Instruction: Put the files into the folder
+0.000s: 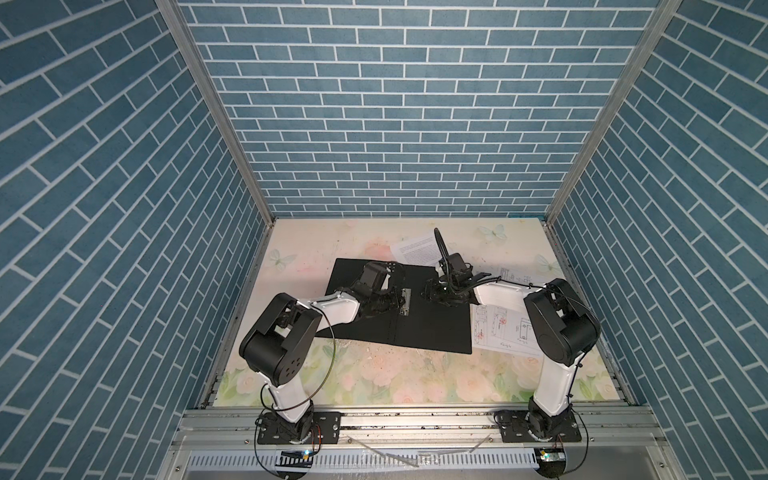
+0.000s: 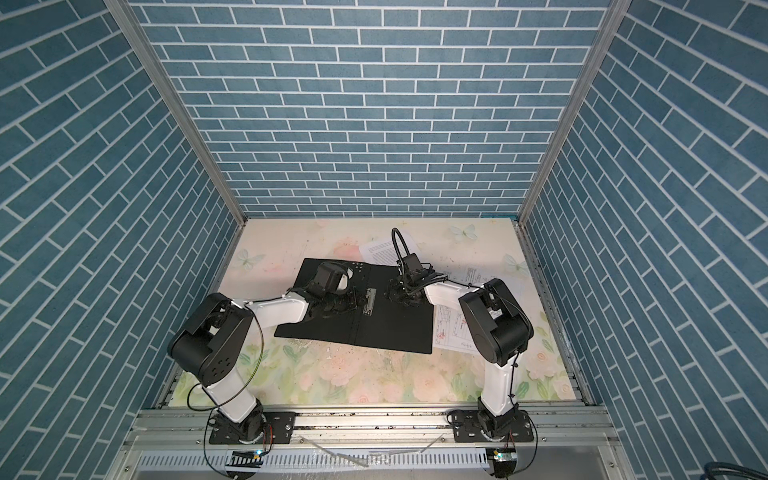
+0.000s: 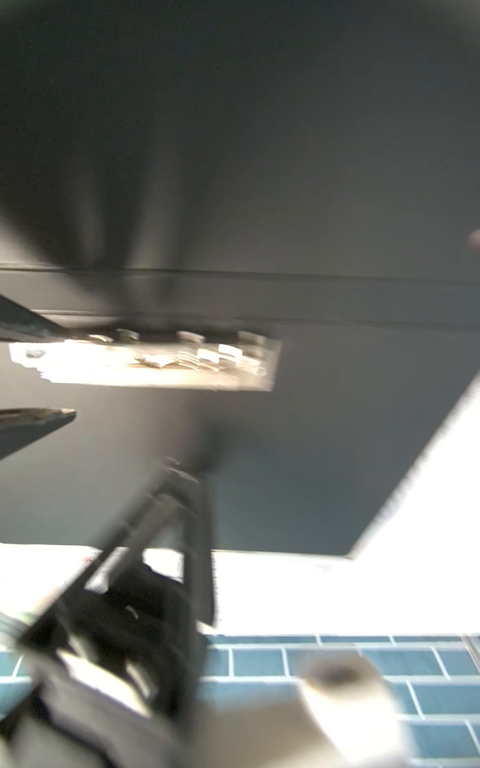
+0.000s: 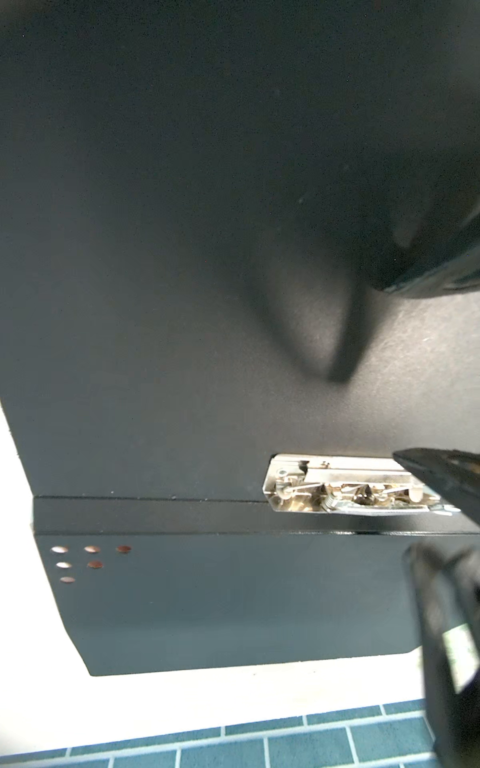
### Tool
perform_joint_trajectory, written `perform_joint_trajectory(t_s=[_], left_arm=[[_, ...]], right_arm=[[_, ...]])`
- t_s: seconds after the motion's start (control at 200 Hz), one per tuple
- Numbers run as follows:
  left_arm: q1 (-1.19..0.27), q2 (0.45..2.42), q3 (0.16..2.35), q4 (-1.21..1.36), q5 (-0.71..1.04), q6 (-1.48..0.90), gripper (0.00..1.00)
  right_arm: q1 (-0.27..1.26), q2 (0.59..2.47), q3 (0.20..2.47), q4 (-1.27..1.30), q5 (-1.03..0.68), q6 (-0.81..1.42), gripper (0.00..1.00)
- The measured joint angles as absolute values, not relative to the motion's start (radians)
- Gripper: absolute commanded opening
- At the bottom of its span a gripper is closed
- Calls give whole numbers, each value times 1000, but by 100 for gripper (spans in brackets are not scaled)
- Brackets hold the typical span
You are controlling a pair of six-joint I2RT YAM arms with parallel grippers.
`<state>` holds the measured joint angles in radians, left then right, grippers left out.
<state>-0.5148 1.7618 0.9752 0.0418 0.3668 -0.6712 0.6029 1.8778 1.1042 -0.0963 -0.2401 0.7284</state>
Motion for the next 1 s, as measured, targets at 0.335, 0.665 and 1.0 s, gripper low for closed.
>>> perform_joint_trajectory(t_s=[0.335, 0.665, 1.0], left_arm=[[-480, 1952, 1268, -176, 386, -432, 22], [-482, 1987, 1269, -264, 386, -352, 20], [-488, 2017, 1299, -270, 376, -345, 18]], right_arm=[[603, 1877, 1104, -91, -244, 768, 48], [611, 1877, 1104, -72, -263, 797, 48], [617, 1877, 1104, -67, -267, 807, 48]])
